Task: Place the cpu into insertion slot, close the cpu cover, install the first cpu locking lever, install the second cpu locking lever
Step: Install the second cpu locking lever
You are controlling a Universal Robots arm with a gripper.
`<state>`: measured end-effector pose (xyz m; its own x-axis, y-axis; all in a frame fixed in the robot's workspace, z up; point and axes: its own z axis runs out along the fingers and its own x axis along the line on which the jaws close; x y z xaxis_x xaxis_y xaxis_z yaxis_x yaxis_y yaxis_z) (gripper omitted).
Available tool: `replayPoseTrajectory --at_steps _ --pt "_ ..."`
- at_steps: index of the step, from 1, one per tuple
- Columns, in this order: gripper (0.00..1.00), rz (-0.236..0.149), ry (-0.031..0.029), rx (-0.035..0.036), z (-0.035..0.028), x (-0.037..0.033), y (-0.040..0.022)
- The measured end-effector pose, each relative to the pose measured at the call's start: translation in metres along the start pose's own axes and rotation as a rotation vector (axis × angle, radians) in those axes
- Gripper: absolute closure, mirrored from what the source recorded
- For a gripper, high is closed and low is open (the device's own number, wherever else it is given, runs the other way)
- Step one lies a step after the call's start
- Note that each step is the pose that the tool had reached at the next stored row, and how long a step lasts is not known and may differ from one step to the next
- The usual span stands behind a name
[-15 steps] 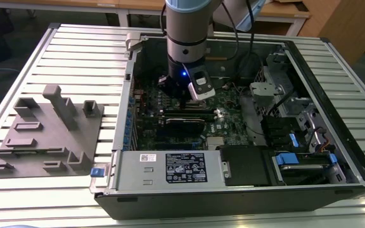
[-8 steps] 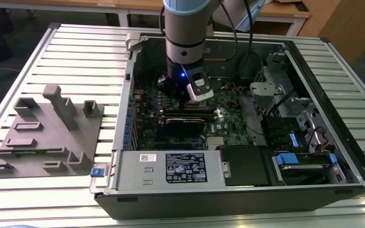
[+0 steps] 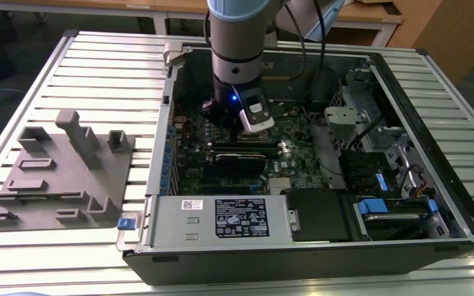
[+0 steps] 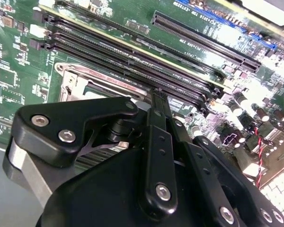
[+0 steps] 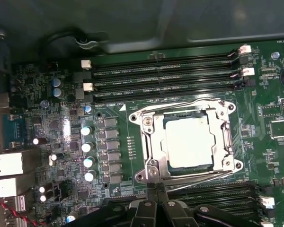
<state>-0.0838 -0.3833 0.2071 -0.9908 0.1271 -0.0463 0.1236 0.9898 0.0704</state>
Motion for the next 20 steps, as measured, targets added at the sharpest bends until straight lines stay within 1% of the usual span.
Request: replayPoseTrajectory --at_steps 3,4,9,12,15,17,18,20 --pt "0.89 0.000 0.0000 -0.0073 0.0010 0.0014 -0.0003" --pt "0.89 0.000 0.0001 -0.0085 0.0010 0.0014 -0.0003" --pt "0.89 0.000 0.0000 -0.0089 0.0011 0.0015 -0.0003" --pt "0.89 0.000 -0.0001 -0.0104 0.0032 0.0020 -0.0005" --pt "0.89 0.001 0.0002 -0.0167 0.0049 0.0025 -0.0007" --pt "0.89 0.001 0.0001 -0.0175 0.0049 0.0025 -0.0006" --pt "0.89 0.001 0.0001 -0.0190 0.0050 0.0026 -0.0007" --pt "0.89 0.001 -0.0001 -0.0275 0.0052 0.0029 -0.0008"
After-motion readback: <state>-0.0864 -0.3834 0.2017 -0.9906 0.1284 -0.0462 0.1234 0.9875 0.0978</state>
